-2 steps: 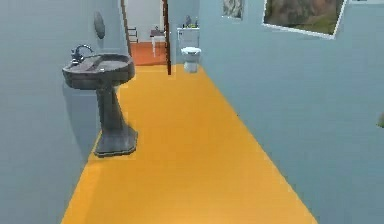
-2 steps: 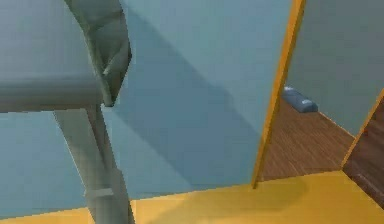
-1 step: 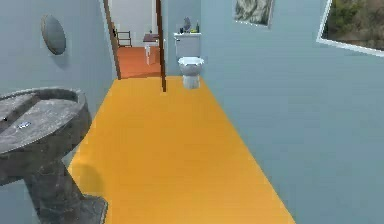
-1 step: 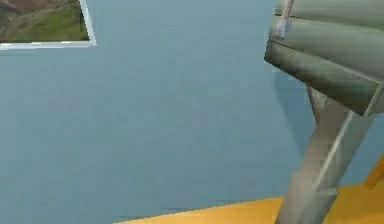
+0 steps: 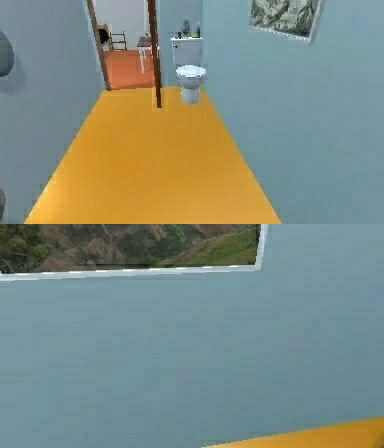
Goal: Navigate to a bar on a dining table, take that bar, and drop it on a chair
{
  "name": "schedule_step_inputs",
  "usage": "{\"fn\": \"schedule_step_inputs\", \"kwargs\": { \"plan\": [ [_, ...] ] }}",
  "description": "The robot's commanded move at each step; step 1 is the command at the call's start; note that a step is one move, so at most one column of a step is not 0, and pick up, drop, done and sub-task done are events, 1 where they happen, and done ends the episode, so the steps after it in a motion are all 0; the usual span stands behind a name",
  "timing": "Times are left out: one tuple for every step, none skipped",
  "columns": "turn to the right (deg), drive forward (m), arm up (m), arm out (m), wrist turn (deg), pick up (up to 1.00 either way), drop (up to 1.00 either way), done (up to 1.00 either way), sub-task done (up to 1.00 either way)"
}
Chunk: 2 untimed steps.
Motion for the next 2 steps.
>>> {"fn": "schedule_step_inputs", "kwargs": {
  "plan": [
    [-6.0,0.00,0.00,0.00,0.0,0.00,0.00,0.00,0.00],
    [0.0,0.75,0.00,0.00,0.0,0.00,0.00,0.00,0.00]
  ]
}}
